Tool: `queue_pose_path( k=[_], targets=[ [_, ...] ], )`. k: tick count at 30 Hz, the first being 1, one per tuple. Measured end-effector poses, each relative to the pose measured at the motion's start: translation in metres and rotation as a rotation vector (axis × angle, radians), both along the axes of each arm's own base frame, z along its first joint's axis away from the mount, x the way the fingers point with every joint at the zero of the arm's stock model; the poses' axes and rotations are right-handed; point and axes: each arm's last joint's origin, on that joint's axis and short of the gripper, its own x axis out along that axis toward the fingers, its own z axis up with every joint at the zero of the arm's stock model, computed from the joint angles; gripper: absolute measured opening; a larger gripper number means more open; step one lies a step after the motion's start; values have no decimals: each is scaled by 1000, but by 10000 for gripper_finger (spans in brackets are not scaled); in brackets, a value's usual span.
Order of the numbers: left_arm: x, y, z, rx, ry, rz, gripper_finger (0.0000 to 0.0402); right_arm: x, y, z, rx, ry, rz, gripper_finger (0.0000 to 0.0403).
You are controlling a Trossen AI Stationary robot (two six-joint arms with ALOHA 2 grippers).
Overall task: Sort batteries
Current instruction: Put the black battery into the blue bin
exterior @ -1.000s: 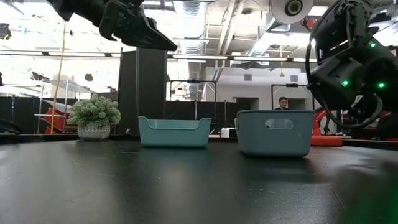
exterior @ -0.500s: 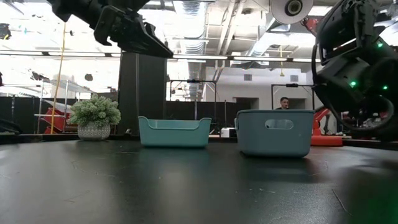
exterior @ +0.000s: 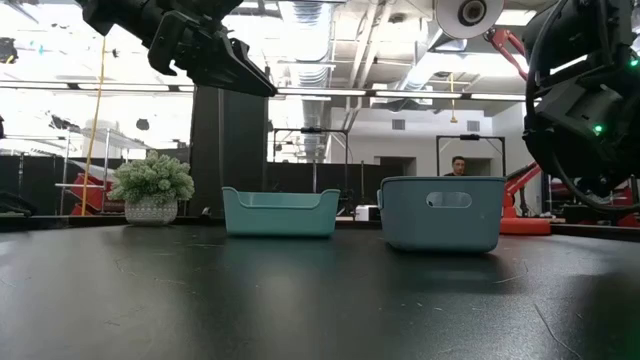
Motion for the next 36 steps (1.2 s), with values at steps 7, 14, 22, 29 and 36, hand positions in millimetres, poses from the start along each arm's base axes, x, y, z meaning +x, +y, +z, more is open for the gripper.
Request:
queue_pose_path(
  k=[7, 14, 22, 29, 36],
  targets=[
    [0, 0, 0, -1, -1, -1, 112, 0, 0, -1, -30, -10, -18, 0],
    [0, 0, 0, -7, -3, 2, 112, 1, 1, -2, -103, -33, -21, 0],
    [0, 0, 0, -7, 0, 2, 112, 2, 1, -2, -108, -43, -27, 0],
    [0, 0, 0, -7, 3, 1, 112, 1, 5, -2, -83, -42, -31, 0],
    [0, 0, 0, -12, -1, -7, 112, 0, 11, -2, -37, -38, -2, 0]
  ],
)
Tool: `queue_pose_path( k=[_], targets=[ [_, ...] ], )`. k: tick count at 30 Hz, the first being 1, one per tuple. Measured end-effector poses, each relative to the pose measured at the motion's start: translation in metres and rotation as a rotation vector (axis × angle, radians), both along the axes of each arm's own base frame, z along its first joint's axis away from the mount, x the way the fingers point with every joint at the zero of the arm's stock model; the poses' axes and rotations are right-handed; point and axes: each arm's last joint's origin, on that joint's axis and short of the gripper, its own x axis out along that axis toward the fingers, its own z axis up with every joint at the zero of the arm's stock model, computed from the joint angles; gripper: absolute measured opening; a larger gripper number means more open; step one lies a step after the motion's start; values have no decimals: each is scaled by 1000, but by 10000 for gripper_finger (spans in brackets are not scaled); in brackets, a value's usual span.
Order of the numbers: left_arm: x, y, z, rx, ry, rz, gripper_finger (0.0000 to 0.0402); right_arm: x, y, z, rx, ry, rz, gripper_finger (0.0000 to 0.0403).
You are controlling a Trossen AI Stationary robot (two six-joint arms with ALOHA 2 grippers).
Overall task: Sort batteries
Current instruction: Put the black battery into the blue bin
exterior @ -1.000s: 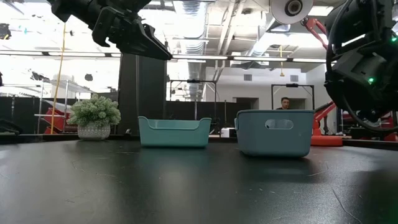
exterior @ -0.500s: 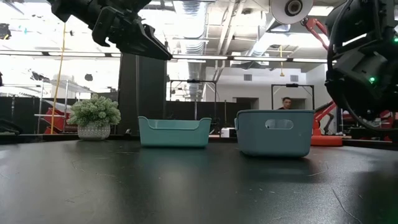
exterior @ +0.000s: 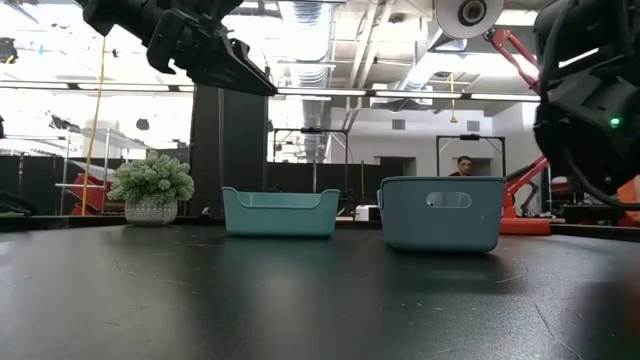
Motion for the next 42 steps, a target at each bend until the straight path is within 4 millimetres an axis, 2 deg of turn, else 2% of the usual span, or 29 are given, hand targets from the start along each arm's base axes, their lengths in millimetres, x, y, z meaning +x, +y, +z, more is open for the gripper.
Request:
queue_pose_path(
  k=[8, 16, 21, 24, 30, 37, 42],
  targets=[
    [0, -1, 0, -7, -4, -14, 112, 0, 0, 1, 76, 16, 91, 0],
    [1, -1, 2, -8, -21, -14, 112, 0, 0, 1, 209, 21, 256, 0],
    [1, -1, 2, -8, -22, -14, 112, 7, 1, -4, 322, -56, 376, 0],
    [1, -1, 2, -13, -22, -11, 112, -3, -6, -1, 304, 48, 339, 0],
    [1, -1, 2, -17, -23, -9, 112, 0, -8, -11, 310, 10, 320, 0],
    [1, -1, 2, -17, -21, -9, 112, 0, -6, -27, 338, 126, 325, 0],
    [1, -1, 2, -17, -20, -9, 112, 0, -5, -30, 337, 137, 325, 0]
  ],
)
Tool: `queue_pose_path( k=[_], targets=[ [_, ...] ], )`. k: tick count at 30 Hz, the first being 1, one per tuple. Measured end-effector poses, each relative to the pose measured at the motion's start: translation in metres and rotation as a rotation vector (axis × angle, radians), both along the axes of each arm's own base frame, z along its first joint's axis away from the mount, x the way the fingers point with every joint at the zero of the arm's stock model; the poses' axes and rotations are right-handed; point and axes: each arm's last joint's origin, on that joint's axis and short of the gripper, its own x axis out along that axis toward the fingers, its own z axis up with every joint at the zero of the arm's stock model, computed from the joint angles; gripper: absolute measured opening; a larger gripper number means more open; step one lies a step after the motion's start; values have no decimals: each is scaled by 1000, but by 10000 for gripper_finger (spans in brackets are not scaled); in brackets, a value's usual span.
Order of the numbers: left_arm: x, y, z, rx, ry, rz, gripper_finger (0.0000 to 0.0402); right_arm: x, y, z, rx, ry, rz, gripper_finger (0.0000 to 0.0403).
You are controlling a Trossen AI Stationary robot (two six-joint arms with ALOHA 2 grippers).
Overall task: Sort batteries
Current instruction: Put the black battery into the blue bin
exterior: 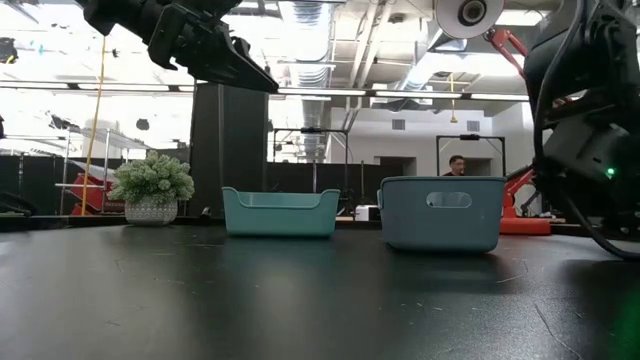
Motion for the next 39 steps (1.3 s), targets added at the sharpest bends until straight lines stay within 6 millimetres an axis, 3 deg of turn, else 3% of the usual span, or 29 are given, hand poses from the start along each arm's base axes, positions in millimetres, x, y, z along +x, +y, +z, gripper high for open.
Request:
queue_pose_path(
  k=[8, 19, 39],
  targets=[
    [0, 0, 1, 2, -6, -1, 112, 12, 3, 9, -41, -40, 53, 0],
    [0, 0, 0, -3, -6, 1, 112, 7, -5, 1, -77, 17, 18, 0],
    [0, 0, 0, -1, 1, 0, 112, 3, 11, 0, -75, 30, 19, 0]
  ],
)
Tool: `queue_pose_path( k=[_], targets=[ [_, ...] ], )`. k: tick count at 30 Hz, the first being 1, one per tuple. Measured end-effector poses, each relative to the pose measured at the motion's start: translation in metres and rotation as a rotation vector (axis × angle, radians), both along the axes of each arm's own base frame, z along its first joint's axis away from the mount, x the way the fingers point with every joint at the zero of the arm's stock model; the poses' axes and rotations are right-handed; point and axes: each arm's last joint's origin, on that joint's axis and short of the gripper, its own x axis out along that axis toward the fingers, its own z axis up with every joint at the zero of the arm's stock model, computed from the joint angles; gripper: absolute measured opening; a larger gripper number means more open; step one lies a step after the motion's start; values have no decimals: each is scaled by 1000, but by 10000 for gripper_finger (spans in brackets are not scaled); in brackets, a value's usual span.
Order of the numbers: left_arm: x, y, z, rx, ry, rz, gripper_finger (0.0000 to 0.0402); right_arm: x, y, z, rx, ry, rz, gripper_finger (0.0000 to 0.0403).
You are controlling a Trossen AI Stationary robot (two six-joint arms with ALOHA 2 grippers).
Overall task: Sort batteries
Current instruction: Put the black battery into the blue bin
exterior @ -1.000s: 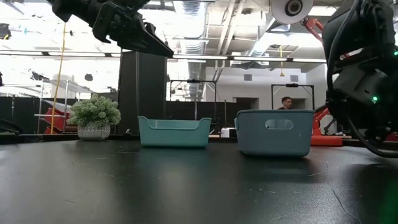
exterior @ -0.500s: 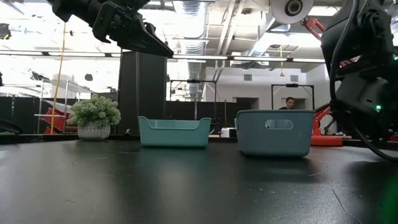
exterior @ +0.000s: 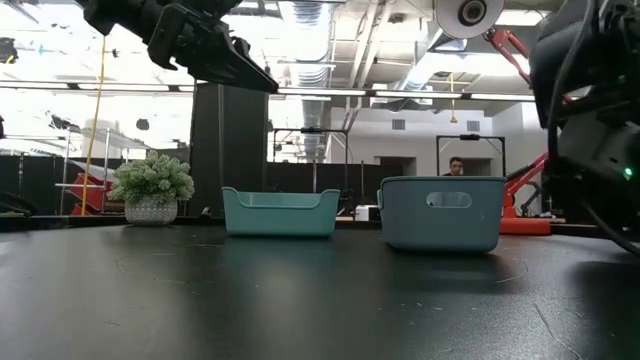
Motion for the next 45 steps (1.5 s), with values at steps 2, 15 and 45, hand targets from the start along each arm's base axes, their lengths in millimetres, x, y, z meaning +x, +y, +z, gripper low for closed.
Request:
queue_pose_path(
  k=[2, 15, 45],
  targets=[
    [0, 0, 0, 0, -3, 0, 112, 7, 4, 2, 8, -35, 16, 0],
    [0, 0, 1, -1, -7, 1, 112, 4, 13, 8, -23, 1, 58, 0],
    [0, 0, 0, 0, -5, 1, 112, 12, 39, 7, 99, -113, 85, 0]
  ],
)
